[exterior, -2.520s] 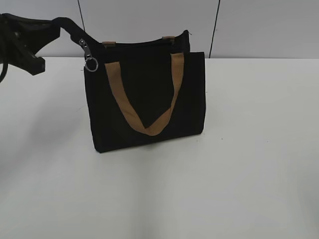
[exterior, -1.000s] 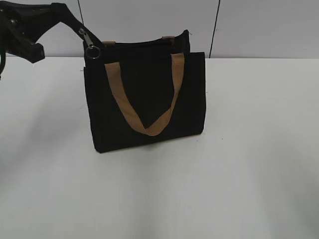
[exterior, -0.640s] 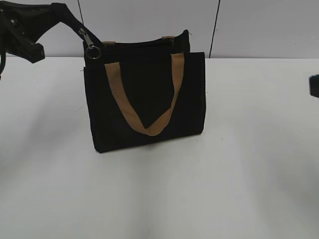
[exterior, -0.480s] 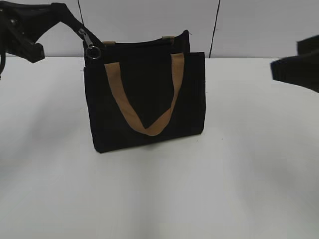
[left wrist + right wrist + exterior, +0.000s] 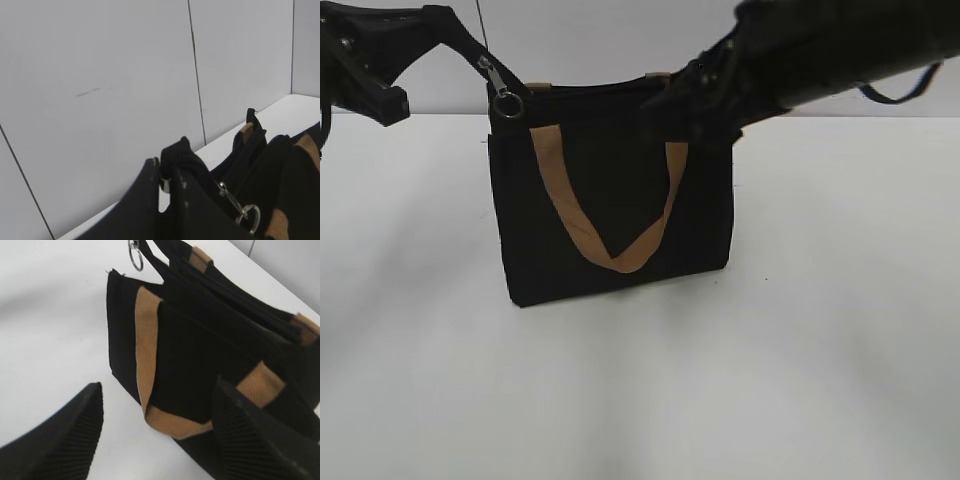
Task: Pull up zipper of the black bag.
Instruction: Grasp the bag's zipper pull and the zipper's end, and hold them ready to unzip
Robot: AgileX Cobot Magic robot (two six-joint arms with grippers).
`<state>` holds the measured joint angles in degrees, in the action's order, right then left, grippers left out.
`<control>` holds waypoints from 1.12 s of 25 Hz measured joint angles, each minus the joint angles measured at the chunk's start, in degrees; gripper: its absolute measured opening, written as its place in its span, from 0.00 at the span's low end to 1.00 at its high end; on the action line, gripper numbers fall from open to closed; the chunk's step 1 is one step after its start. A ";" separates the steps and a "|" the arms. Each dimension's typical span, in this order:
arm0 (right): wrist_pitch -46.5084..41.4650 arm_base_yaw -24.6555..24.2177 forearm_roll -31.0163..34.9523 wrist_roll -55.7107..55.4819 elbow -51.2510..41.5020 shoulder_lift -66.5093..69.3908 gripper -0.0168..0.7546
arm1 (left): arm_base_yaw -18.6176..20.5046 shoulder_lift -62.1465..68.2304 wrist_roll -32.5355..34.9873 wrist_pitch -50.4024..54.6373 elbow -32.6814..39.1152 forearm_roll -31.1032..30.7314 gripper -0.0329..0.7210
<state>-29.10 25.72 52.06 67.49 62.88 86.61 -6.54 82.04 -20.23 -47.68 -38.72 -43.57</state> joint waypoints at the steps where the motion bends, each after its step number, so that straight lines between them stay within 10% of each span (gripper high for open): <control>1: 0.17 0.78 0.00 0.00 1.86 1.71 0.69 | 0.00 0.00 0.00 0.00 0.00 0.00 0.07; 28: 11.68 11.85 7.16 -1.45 21.23 25.21 0.69 | 0.00 0.00 0.00 0.00 0.00 0.00 0.07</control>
<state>-17.42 37.57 59.23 66.04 84.11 111.82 -6.54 82.04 -20.23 -47.68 -38.72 -43.57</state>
